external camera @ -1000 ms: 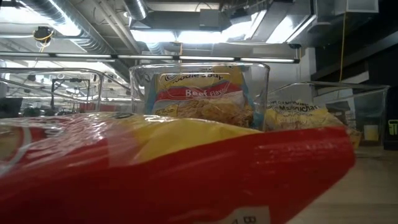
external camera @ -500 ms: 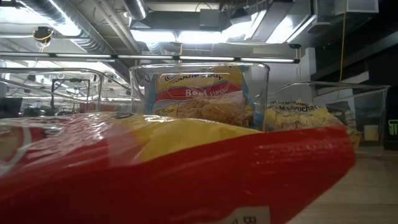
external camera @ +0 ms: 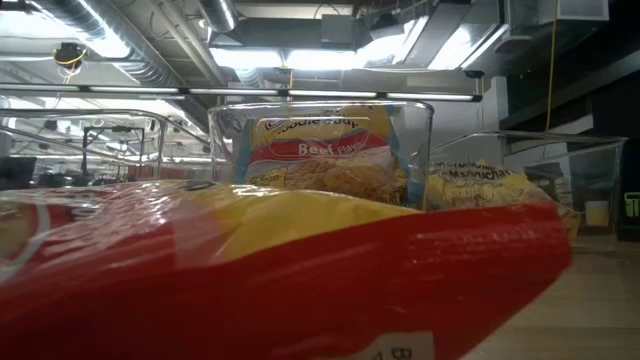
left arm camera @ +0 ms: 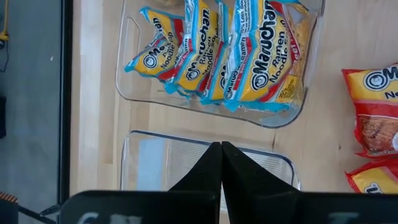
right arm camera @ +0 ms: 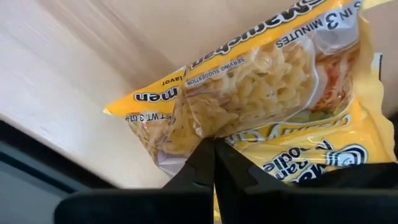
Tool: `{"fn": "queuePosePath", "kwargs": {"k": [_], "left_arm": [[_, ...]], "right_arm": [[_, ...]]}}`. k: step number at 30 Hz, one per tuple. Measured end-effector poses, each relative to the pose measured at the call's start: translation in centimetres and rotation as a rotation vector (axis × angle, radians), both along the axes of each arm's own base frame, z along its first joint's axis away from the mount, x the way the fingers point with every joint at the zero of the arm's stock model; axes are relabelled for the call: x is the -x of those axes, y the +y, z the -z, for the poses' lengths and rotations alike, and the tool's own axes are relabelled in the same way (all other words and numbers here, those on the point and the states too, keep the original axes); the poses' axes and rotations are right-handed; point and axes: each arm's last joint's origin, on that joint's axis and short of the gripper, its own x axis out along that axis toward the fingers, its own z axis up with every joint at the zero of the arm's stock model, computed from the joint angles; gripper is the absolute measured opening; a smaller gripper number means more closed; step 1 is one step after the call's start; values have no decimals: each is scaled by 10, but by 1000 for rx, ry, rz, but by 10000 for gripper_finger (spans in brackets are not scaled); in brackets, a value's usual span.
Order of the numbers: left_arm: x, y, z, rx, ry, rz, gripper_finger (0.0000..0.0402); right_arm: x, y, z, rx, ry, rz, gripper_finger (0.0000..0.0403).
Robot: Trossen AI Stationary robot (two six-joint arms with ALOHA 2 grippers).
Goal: Sort Maruchan noodles
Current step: Put the yellow noodle pack into the right transparent bin
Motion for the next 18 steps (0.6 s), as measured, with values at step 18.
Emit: {"fn": "queuePosePath", "kwargs": {"k": [18], "left_arm": [[0,0,0,0,-1,-1,0]], "right_arm": [[-62,-48,0,-57,-77,-827,12]]}}
